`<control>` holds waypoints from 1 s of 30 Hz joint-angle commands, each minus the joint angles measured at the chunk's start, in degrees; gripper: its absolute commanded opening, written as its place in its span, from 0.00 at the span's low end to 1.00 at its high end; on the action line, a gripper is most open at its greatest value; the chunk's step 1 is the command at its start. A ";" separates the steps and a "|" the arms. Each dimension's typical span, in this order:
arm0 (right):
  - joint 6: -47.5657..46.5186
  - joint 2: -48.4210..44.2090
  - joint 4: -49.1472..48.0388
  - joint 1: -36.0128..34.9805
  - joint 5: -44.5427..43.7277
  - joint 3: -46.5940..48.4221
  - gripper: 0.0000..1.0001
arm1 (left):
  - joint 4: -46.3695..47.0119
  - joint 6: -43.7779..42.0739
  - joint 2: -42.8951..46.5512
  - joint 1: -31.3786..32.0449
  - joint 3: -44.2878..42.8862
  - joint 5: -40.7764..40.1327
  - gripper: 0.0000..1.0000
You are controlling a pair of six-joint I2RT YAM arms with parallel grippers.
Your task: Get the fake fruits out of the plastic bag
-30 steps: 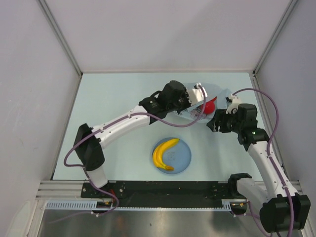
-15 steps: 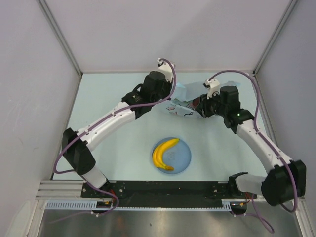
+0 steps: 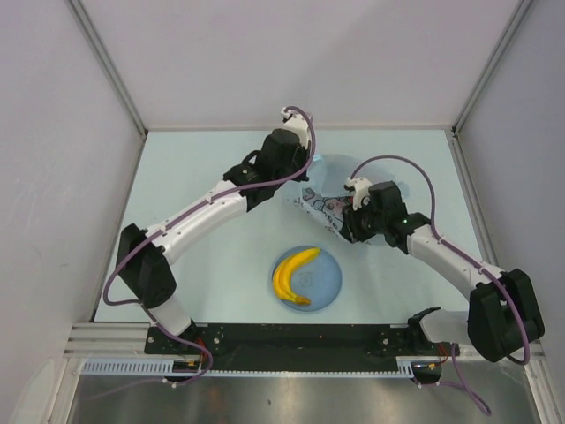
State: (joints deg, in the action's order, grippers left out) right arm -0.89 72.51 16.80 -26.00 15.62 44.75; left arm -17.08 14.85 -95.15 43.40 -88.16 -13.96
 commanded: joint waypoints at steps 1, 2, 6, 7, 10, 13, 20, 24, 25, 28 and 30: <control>1.59 1.84 -4.92 7.79 -0.15 6.39 0.36 | 1.17 0.53 -1.52 -1.12 -2.36 4.10 0.00; 1.07 2.89 -5.71 8.76 -0.24 8.84 0.36 | 1.26 0.44 -2.05 -1.56 -2.72 4.63 0.00; -3.85 8.78 -8.97 11.14 -1.20 12.11 0.46 | 1.26 -0.08 -3.63 -2.35 -3.95 5.43 0.00; -4.38 11.31 -10.71 11.84 -3.03 12.03 0.59 | 1.43 -0.52 -3.81 -2.44 -3.95 5.95 0.00; -5.18 15.98 -13.45 13.69 -4.28 12.03 0.76 | 1.88 -1.40 -4.42 -2.44 -4.04 6.83 0.00; -7.19 19.58 -14.34 14.04 -5.07 12.20 0.86 | 1.96 -1.40 -4.86 -2.79 -3.95 7.89 0.00; -9.31 24.69 -16.26 13.26 -11.91 12.64 0.90 | 2.58 -0.70 -5.22 -2.79 -3.69 9.73 0.00; -7.56 25.84 -21.09 14.13 -10.72 13.08 0.91 | 2.76 -0.70 -4.95 -2.79 -2.90 10.61 0.00; -6.77 26.19 -21.45 14.39 -8.78 13.51 0.94 | 2.84 -0.70 -4.78 -2.88 -2.72 10.70 0.00; -5.62 27.33 -22.42 13.96 -7.18 14.57 0.98 | 3.02 -0.70 -4.25 -2.79 -1.75 11.58 0.00; -6.76 28.30 -22.25 13.69 -7.10 15.01 0.66 | 3.02 -0.79 -3.99 -2.79 -1.14 12.37 0.00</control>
State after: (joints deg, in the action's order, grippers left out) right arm -7.73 99.29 -1.28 -12.01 7.22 56.93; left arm -16.49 14.50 -100.20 40.84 -89.36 -3.90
